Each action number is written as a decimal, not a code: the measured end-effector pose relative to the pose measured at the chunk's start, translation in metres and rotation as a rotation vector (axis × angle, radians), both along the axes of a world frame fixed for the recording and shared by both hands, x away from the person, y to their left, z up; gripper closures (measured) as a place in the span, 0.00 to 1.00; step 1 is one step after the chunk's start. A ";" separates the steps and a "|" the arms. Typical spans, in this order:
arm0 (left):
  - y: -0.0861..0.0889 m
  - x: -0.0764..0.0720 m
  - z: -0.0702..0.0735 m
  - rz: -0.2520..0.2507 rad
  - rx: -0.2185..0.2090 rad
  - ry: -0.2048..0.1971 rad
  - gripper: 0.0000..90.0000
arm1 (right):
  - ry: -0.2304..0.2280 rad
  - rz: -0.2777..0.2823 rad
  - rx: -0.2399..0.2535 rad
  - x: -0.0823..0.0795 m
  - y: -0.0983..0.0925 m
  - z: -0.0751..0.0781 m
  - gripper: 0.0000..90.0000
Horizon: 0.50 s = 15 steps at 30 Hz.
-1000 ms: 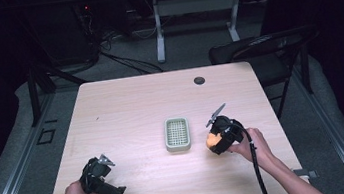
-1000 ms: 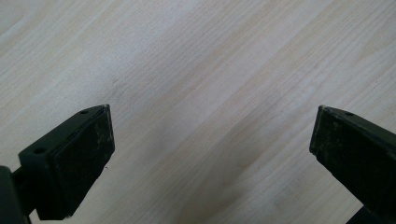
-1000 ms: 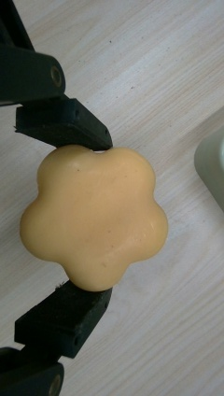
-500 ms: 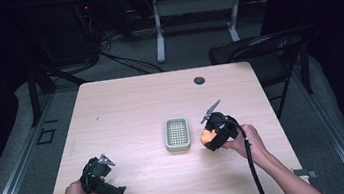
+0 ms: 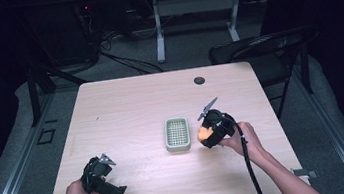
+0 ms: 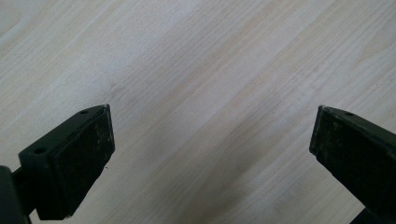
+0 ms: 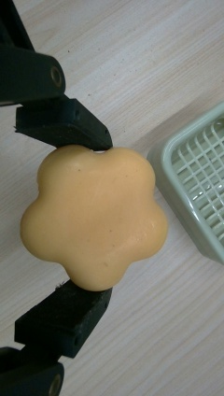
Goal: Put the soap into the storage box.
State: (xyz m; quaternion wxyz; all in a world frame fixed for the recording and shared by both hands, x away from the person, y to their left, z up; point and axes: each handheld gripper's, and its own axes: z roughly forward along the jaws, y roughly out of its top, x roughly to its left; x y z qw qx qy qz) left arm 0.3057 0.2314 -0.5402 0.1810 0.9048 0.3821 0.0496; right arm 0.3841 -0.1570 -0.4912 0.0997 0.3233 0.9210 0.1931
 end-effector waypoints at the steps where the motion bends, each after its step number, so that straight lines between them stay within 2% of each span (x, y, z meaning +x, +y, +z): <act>1: 0.000 0.000 0.000 0.001 -0.002 0.001 0.00 | -0.001 0.003 -0.005 0.001 0.000 0.001 0.29; 11: 0.000 0.000 0.000 0.001 -0.001 0.001 0.00 | -0.013 0.000 0.018 0.005 0.007 0.003 0.29; 12: 0.000 0.000 -0.001 0.001 -0.002 0.001 0.00 | -0.011 0.009 0.004 0.006 0.008 0.004 0.29; 15: 0.000 0.000 0.000 0.001 0.000 0.002 0.00 | -0.011 0.009 0.004 0.007 0.010 0.005 0.29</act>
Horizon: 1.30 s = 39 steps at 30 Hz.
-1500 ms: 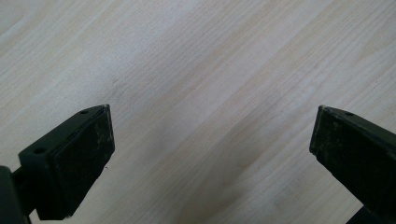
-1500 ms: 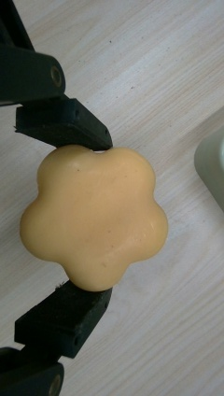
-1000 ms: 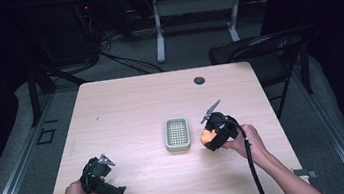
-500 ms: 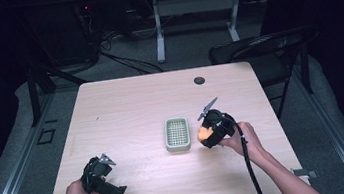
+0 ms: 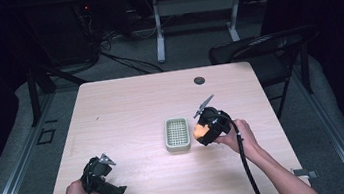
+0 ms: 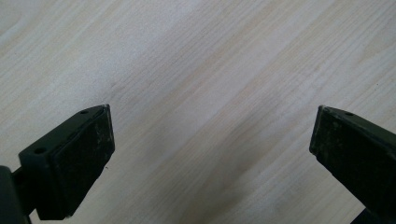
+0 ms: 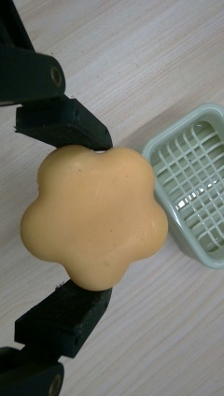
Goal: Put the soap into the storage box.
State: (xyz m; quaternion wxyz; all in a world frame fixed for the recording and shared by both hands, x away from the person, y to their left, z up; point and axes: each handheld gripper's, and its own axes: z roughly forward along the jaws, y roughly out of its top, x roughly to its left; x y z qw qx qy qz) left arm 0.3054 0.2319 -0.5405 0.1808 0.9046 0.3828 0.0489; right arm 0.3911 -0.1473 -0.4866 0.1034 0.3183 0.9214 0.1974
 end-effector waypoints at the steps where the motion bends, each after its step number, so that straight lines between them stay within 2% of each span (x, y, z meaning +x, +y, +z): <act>1: 0.000 0.000 0.000 0.000 0.000 -0.001 0.00 | -0.002 -0.001 0.002 0.000 0.001 0.000 0.29; 5: 0.001 0.000 0.000 0.003 -0.003 -0.003 0.00 | -0.001 0.002 -0.003 0.002 0.003 0.001 0.29; 13: 0.001 0.000 0.000 0.002 -0.002 -0.001 0.00 | -0.003 0.004 0.021 0.009 0.011 0.003 0.29; 39: 0.001 0.000 0.000 0.003 -0.016 -0.002 0.00 | 0.004 0.028 0.026 0.027 0.039 0.002 0.29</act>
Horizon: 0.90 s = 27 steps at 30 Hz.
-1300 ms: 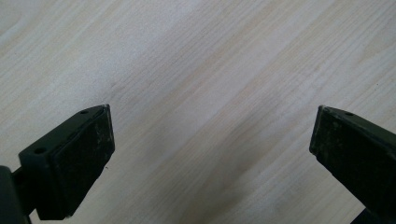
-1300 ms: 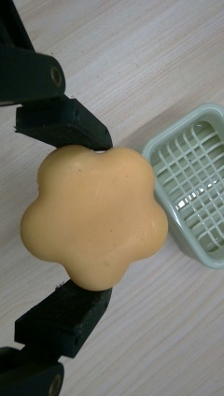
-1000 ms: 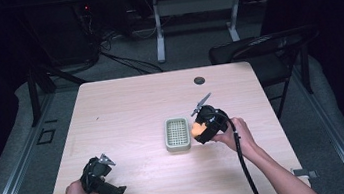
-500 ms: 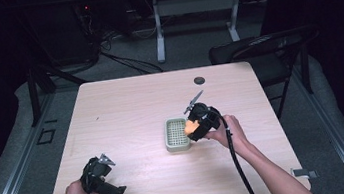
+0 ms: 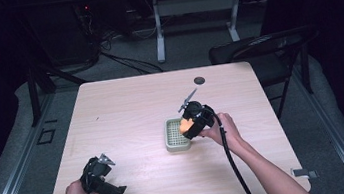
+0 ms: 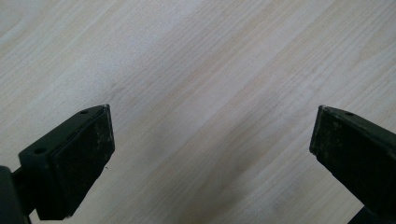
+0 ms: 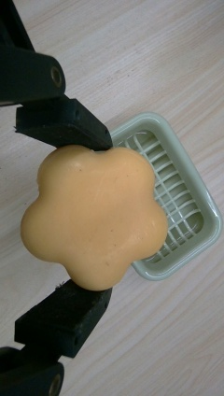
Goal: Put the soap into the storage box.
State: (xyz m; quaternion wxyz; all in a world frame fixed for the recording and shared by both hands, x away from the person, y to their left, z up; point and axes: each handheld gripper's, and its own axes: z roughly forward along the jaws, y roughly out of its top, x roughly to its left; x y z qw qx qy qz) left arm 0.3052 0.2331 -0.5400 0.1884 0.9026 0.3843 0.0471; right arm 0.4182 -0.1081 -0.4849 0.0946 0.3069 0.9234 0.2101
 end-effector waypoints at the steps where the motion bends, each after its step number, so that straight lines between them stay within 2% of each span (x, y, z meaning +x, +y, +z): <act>1: 0.000 0.000 0.000 0.000 -0.001 0.000 0.00 | 0.000 0.000 0.000 0.000 0.000 0.000 0.29; 17: 0.000 0.000 0.000 -0.001 0.001 0.000 0.00 | 0.019 0.012 -0.003 0.009 0.016 -0.008 0.29; 21: 0.000 0.000 0.000 0.000 0.001 0.000 0.00 | 0.019 0.002 0.015 0.011 0.020 -0.012 0.29; 22: 0.000 0.000 0.000 0.000 0.001 0.000 0.00 | 0.021 0.009 -0.003 0.012 0.021 -0.012 0.29; 27: 0.001 0.000 0.000 -0.001 0.002 0.000 0.00 | 0.028 0.005 -0.012 0.016 0.025 -0.019 0.29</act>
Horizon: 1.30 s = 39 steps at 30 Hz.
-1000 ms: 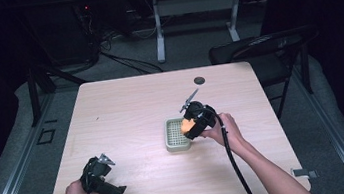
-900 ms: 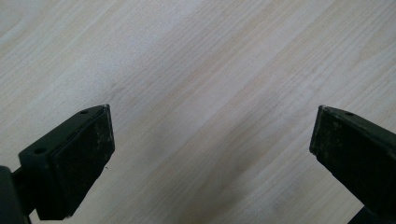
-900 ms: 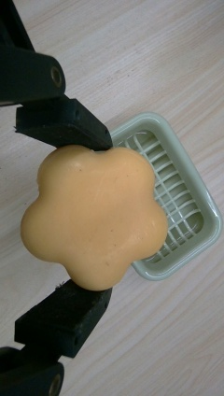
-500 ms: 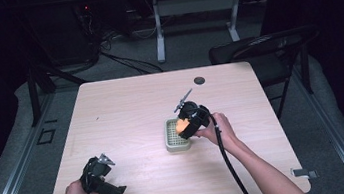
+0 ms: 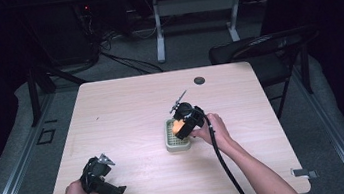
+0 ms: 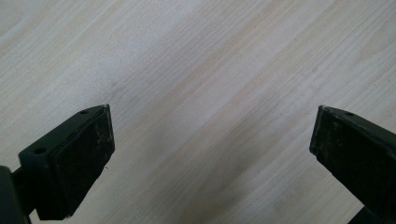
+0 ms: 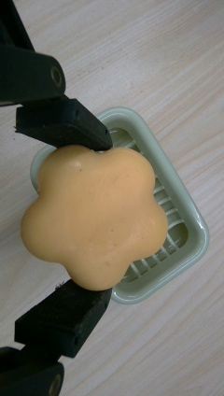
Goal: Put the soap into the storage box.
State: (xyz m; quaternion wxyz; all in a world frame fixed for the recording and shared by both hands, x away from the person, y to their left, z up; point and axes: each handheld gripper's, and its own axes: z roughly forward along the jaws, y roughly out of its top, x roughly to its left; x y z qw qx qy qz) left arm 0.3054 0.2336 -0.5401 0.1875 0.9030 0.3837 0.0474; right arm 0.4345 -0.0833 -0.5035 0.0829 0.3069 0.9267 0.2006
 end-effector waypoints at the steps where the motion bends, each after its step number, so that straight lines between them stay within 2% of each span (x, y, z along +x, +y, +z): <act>1: 0.000 0.000 0.000 0.000 0.000 -0.001 0.00 | 0.002 0.000 -0.002 0.001 0.000 -0.001 0.29; 12: 0.000 0.000 0.000 0.000 -0.004 0.000 0.00 | 0.005 0.006 -0.028 0.005 0.012 -0.012 0.29; 16: 0.000 0.000 0.000 0.002 -0.003 -0.003 0.00 | 0.008 -0.001 -0.012 0.006 0.013 -0.016 0.29; 39: 0.000 0.000 0.000 -0.001 -0.008 0.003 0.00 | 0.022 0.002 -0.028 0.012 0.020 -0.027 0.29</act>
